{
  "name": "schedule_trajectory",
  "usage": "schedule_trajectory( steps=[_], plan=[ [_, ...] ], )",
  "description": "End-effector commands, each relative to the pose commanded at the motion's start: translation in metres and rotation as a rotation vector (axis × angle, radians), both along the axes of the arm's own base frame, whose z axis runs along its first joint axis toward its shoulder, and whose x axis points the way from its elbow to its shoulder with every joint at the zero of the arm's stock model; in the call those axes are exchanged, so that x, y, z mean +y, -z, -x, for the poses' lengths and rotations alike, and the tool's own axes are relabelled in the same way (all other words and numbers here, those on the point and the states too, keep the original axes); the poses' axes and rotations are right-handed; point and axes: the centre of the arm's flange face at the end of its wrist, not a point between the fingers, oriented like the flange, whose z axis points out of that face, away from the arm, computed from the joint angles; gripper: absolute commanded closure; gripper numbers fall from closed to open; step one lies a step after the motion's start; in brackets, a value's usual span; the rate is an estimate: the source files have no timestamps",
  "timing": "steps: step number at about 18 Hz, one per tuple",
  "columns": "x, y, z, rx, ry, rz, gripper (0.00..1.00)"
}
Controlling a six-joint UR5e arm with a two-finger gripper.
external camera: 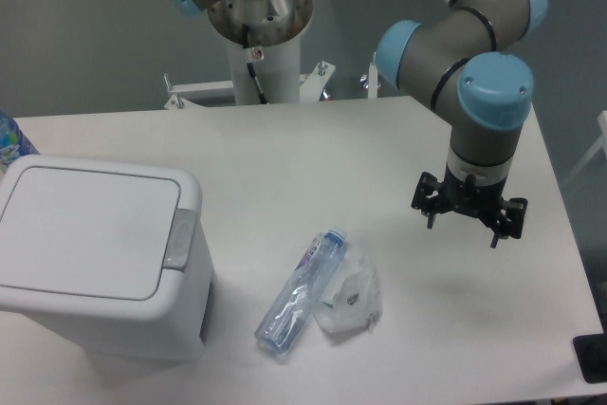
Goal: Open the trash can
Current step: 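Move the open gripper toward the white trash can lid, then lower the gripper onto the lid's grey button beside the trash can rim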
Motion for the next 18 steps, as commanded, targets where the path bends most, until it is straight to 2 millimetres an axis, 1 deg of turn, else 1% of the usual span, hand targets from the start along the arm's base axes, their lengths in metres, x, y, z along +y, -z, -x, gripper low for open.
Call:
schedule_trajectory(
  steps=[3, 5, 8, 9, 10, 14, 16, 18],
  plan=[
    [0.015, -0.009, -0.012, -0.050, -0.081, -0.097, 0.00],
    [0.029, -0.020, -0.025, -0.074, -0.135, -0.147, 0.00],
    [0.049, -0.026, -0.045, -0.118, -0.207, -0.194, 0.00],
    [0.049, -0.035, -0.049, -0.118, -0.252, -0.209, 0.00],
    [0.052, -0.040, -0.055, -0.124, -0.269, -0.217, 0.00],
    [0.073, -0.060, -0.090, -0.177, -0.291, -0.286, 0.00],
    [0.089, -0.071, -0.111, -0.220, -0.311, -0.328, 0.00],
    [0.101, -0.086, -0.121, -0.245, -0.348, -0.367, 0.00]
  ],
)
